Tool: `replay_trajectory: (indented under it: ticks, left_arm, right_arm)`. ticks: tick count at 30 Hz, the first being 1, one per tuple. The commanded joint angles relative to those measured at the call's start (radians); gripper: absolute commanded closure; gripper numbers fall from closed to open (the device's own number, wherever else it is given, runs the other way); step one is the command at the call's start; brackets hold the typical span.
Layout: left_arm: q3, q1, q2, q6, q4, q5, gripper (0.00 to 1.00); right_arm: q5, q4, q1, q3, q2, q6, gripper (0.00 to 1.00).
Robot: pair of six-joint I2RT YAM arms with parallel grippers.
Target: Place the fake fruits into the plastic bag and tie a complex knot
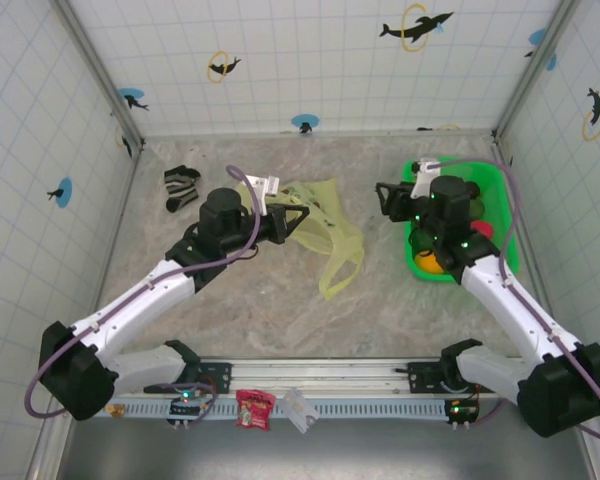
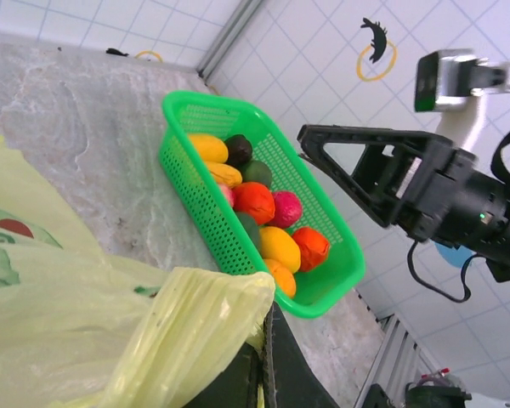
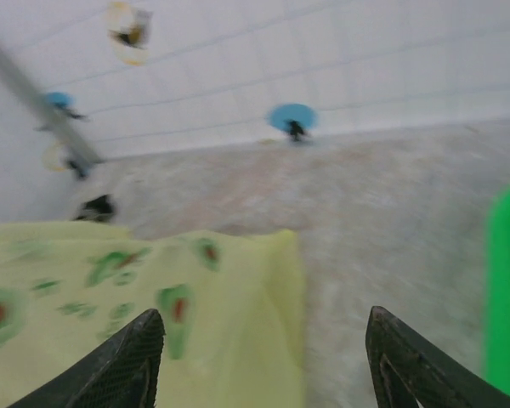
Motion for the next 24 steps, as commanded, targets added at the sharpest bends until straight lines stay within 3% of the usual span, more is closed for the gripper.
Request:
replay_trajectory:
  ticks: [1, 5, 13, 24]
  left_arm:
    - [0.038, -0.002, 0.011, -0.018, 0.018, -0.001, 1.00]
    - [0.040, -0.002, 0.014, -0.015, 0.016, 0.009, 1.00]
    - [0.051, -0.002, 0.011, -0.001, -0.007, 0.022, 1.00]
    - [0.067, -0.002, 0.013, 0.016, -0.028, 0.039, 1.00]
  right_arm:
    - [0.188, -0.304, -0.065, 0.073, 0.079, 0.100, 0.35]
    - [0.257, -0.399, -0.143, 0.081, 0.152, 0.146, 0.33]
    - [0.418, -0.383, -0.231, 0.149, 0.298, 0.098, 0.24]
    - [0.283, -0.392, -0.349, 0.228, 0.536, 0.110, 0.15]
